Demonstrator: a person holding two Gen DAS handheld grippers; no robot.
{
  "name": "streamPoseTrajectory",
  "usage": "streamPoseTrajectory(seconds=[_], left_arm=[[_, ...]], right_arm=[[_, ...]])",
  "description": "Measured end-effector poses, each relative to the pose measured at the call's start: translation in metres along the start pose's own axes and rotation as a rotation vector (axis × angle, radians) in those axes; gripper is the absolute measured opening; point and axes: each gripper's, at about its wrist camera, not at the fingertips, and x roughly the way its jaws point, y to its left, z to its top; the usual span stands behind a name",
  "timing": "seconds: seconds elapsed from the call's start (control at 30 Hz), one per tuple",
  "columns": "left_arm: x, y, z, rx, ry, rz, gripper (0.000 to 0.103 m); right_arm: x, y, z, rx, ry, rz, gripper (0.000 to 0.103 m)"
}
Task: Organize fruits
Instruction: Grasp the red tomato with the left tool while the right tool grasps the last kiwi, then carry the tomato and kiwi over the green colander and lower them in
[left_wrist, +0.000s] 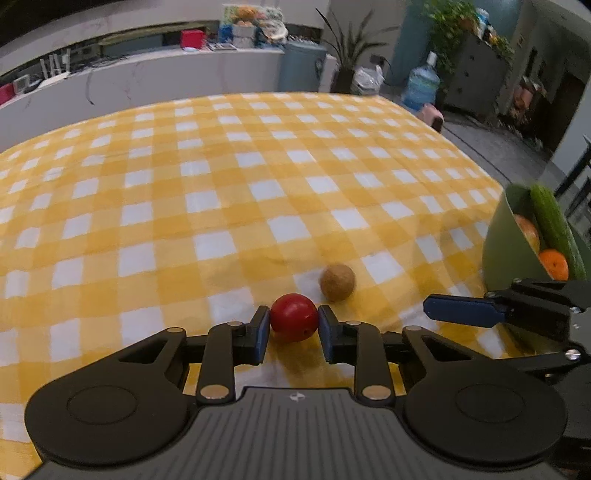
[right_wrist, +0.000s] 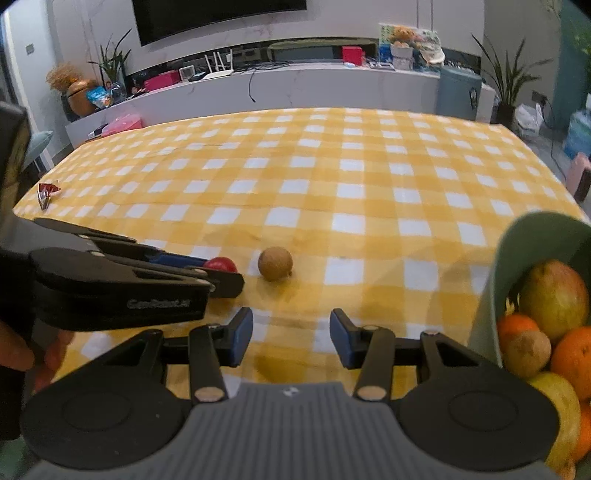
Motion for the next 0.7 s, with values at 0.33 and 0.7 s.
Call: streamPoseTrajectory(seconds=[0.33,0.7], left_arm=[[-0.014,0.034,0.005,-0.123,-0.049,0.002,0.031],[-0.014,0.041,0.004,-0.138,-0.046,-0.006,0.031]], right_arm=[[0.038,0.021,0.028,-0.043,0.015,-0.050,0.030],[0.052,0.027,0.030,-0.041,0.046,-0.087,0.023]])
